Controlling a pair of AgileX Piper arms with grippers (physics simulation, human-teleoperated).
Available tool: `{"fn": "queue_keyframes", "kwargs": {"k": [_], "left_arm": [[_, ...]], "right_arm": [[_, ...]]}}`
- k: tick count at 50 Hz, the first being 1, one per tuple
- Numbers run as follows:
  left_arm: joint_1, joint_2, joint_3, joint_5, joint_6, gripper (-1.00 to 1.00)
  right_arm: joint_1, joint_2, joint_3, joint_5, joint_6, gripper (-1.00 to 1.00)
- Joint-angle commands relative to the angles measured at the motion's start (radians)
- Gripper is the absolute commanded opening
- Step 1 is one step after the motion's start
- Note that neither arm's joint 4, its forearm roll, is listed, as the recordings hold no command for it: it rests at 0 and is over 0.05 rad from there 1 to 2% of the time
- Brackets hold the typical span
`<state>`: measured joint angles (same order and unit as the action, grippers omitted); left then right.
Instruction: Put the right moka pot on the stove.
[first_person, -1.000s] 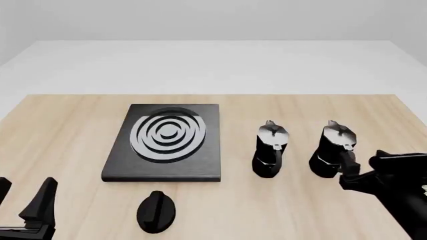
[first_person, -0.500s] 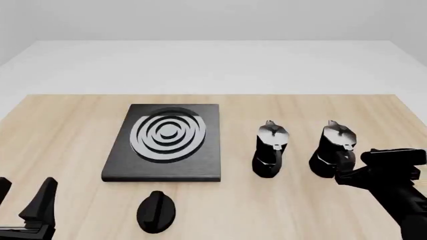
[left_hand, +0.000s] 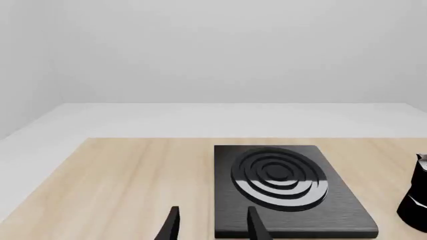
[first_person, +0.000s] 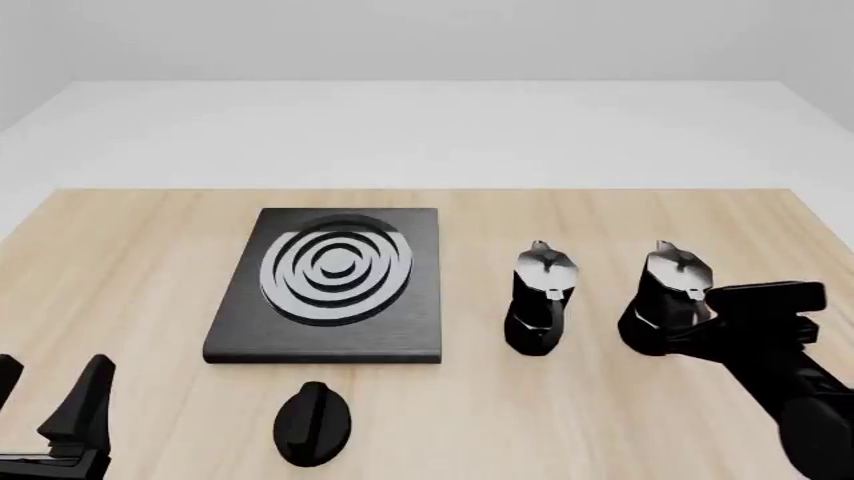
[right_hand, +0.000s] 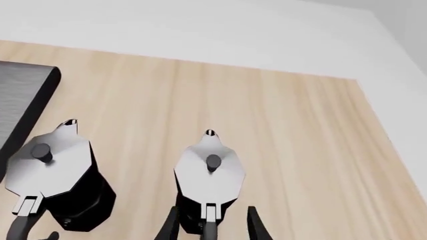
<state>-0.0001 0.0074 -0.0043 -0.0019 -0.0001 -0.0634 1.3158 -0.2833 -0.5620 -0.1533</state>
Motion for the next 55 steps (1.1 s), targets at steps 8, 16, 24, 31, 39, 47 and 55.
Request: {"fn": "queue_keyframes", "kwargs": {"k": [8, 16, 24, 31, 39, 47, 55], "left_arm": [[0.0, 0.0, 0.0, 0.0, 0.0, 1.0], [0.0, 0.0, 0.0, 0.0, 0.0, 1.0], [0.0, 0.0, 0.0, 0.0, 0.0, 1.0], [0.0, 0.0, 0.0, 0.0, 0.0, 1.0], [0.0, 0.0, 0.0, 0.0, 0.0, 1.0], [0.0, 0.0, 0.0, 0.0, 0.0, 1.0], [0.0, 0.0, 0.0, 0.0, 0.0, 1.0]], "right_arm": [[-0.01, 0.143, 0.036, -0.14, 0.03, 1.0], [-0.014, 0.166, 0.045, -0.164, 0.036, 1.0], [-0.009, 0.159, 0.056, -0.178, 0.04, -1.0], [-0.001, 0.084, 0.066, -0.135, 0.007, -1.0], [0.004, 0.021, 0.065, -0.088, 0.001, -1.0], [-0.006, -0.049, 0.063, -0.043, -0.048, -1.0], [-0.011, -0.128, 0.046, 0.021, -0.01, -1.0]]}}
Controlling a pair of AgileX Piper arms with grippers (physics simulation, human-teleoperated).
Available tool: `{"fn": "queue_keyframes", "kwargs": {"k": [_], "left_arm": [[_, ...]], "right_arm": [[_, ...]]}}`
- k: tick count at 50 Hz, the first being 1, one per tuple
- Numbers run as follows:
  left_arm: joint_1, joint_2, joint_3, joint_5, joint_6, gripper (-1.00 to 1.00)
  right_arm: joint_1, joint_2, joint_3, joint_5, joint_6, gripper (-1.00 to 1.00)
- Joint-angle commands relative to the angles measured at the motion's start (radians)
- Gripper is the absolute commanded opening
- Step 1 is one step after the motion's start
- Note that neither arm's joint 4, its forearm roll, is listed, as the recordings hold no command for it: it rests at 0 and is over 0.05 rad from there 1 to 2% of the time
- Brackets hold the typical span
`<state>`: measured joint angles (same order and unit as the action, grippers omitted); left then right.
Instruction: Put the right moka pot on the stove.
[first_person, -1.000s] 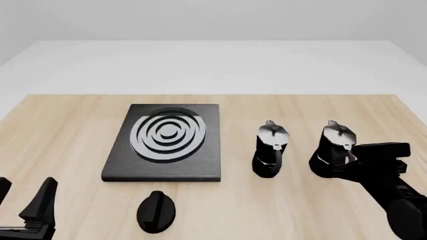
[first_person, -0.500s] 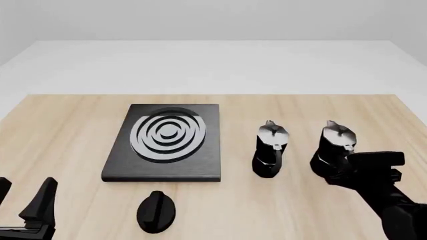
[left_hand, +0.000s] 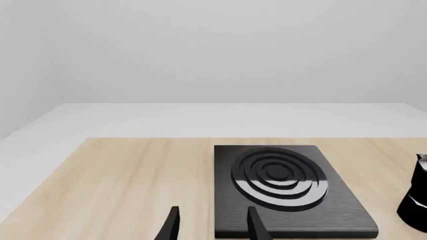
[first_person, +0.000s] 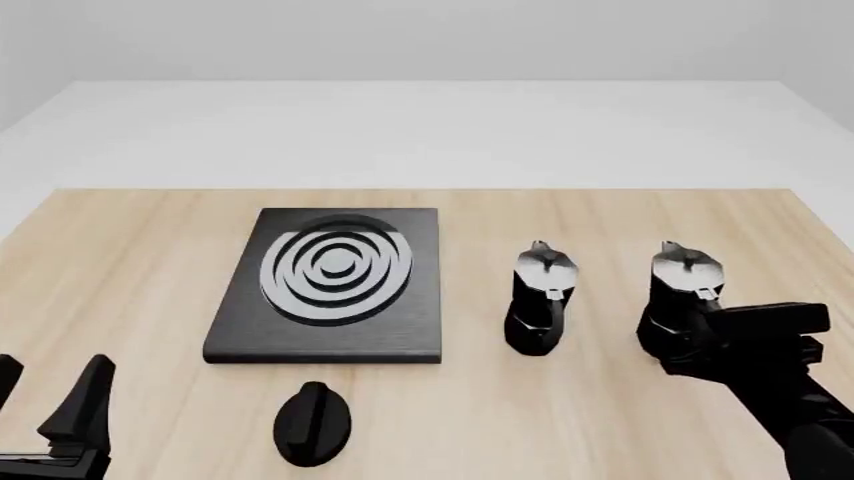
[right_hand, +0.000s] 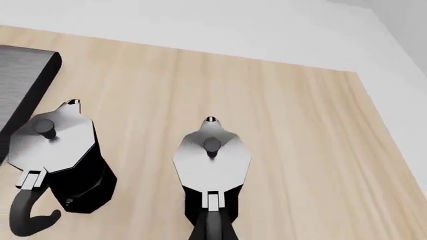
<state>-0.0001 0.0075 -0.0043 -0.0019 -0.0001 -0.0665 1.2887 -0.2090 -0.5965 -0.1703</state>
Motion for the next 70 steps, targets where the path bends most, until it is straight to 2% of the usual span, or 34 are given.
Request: {"fn": "queue_keyframes", "kwargs": {"k": [1, 21, 30, 35, 49, 50, 70], "left_arm": [[0.0, 0.0, 0.0, 0.0, 0.0, 1.0], [0.0, 0.0, 0.0, 0.0, 0.0, 1.0], [0.0, 0.0, 0.0, 0.0, 0.0, 1.0], [0.0, 0.0, 0.0, 0.0, 0.0, 1.0], [0.0, 0.0, 0.0, 0.0, 0.0, 1.0], [-0.009, -0.007, -0.014, 0.027, -0.006, 1.0], [-0.009, -0.007, -0.009, 0.022, -0.005, 1.0]], "right_arm": [[-0.006, -0.123, -0.032, 0.075, 0.017, -1.0], [0.047, -0.3, -0.11, 0.266, 0.033, -1.0], [0.085, -0.363, -0.168, 0.357, 0.068, -1.0], [0.103, -0.361, -0.186, 0.367, 0.066, -1.0], [0.159, -0.352, -0.295, 0.43, 0.104, -1.0], [0.164, -0.351, -0.305, 0.435, 0.105, -1.0], [0.238, -0.308, -0.427, 0.473, 0.114, -1.0]]}}
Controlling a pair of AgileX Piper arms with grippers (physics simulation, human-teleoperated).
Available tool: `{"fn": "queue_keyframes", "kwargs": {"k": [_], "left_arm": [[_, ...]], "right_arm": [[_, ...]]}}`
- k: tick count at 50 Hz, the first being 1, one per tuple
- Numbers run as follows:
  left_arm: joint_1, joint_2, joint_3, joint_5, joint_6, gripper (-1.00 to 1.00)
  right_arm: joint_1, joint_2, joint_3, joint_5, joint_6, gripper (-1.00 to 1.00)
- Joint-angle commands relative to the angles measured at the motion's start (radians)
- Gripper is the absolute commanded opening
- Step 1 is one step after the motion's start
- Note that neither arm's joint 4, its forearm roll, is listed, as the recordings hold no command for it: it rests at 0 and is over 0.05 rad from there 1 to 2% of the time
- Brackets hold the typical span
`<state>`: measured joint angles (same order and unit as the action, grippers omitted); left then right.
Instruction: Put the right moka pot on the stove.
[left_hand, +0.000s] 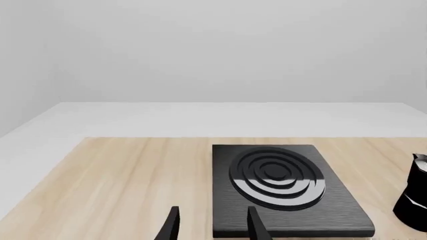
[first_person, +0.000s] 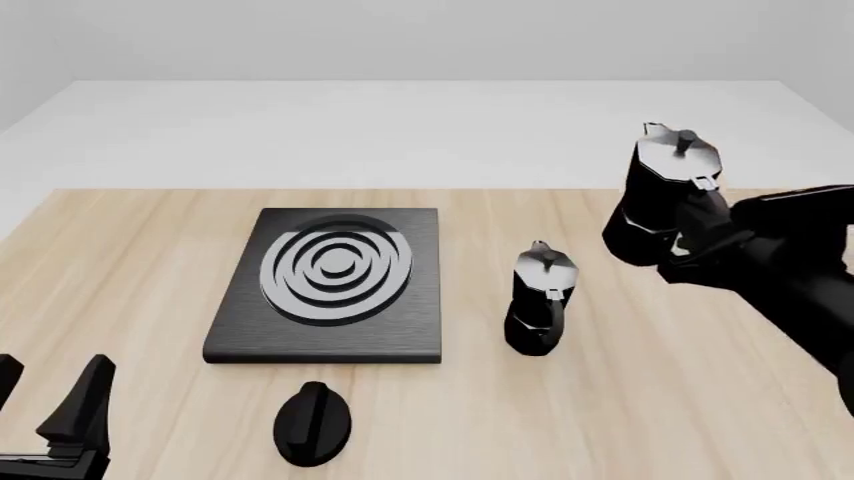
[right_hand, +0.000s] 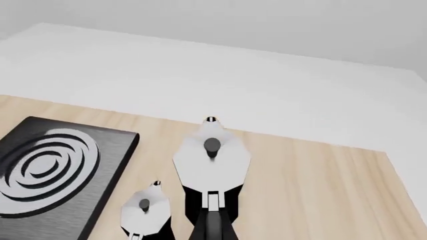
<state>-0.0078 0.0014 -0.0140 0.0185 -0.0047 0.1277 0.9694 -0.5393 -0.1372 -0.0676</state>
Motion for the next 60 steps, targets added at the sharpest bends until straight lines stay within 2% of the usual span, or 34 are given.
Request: {"fn": "queue_keyframes", "kwargs": {"k": [1, 46, 60], "left_arm": [[-0.001, -0.001, 0.0, 0.002, -0.001, 1.0], [-0.001, -0.001, -0.005, 0.007, -0.001, 1.0], [-0.001, -0.001, -0.005, 0.007, -0.001, 1.0]], "right_arm": [[0.052, 0.019, -0.102, 0.012, 0.012, -1.0], [0.254, 0.277, -0.433, 0.056, 0.002, -1.0], [0.309, 0.364, -0.501, 0.053, 0.001, -1.0]]}}
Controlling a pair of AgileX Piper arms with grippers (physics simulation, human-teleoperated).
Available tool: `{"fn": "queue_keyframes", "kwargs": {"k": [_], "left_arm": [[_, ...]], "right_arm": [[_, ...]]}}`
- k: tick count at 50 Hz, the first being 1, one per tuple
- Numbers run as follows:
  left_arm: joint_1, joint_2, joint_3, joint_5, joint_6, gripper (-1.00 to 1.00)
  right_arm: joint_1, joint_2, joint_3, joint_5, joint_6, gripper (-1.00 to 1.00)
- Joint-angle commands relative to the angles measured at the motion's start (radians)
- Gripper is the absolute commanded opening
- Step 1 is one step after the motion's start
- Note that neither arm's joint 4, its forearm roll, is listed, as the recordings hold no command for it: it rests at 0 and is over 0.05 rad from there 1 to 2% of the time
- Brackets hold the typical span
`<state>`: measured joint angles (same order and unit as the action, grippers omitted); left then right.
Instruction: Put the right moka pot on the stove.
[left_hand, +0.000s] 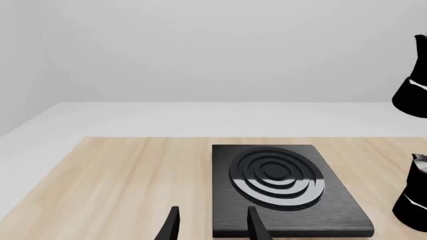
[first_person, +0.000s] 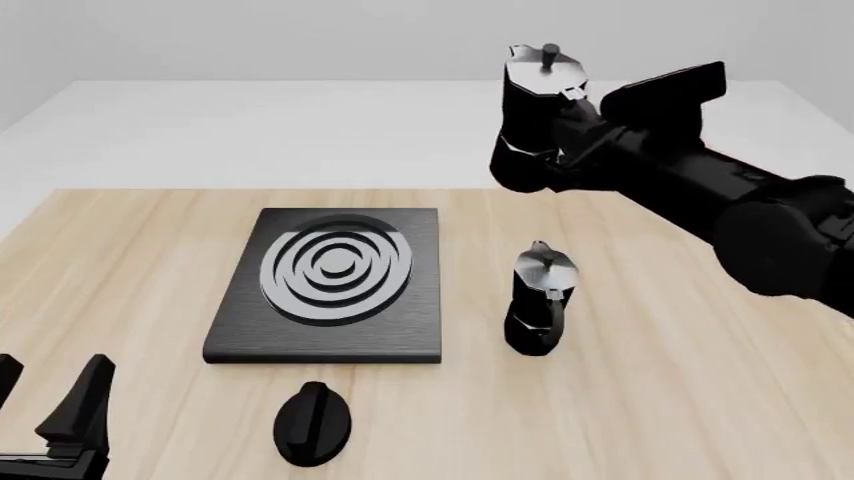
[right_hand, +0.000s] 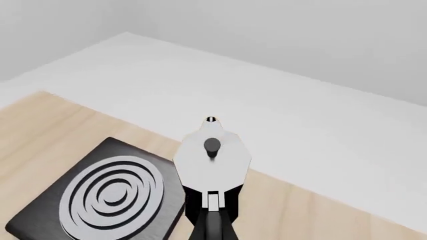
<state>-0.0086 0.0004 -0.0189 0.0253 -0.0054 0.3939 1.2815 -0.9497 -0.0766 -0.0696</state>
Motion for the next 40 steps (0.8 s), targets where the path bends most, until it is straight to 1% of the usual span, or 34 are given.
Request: {"fn": "queue_keyframes", "kwargs": {"k": [1, 10, 18, 30, 40], "left_arm": [[0.0, 0.0, 0.0, 0.0, 0.0, 1.0], [0.0, 0.0, 0.0, 0.0, 0.0, 1.0], [0.0, 0.0, 0.0, 0.0, 0.0, 1.0], [0.0, 0.0, 0.0, 0.0, 0.0, 1.0], [0.0, 0.0, 0.0, 0.0, 0.0, 1.0]], "right_arm": [[0.046, 0.061, -0.097, -0.009, 0.003, -1.0], [0.081, 0.112, -0.141, -0.013, 0.009, -1.0], [0.116, 0.163, -0.18, -0.011, -0.001, -1.0], [0.164, 0.229, -0.229, -0.008, 0.0, -1.0], [0.191, 0.28, -0.27, -0.005, 0.012, -1.0]]}}
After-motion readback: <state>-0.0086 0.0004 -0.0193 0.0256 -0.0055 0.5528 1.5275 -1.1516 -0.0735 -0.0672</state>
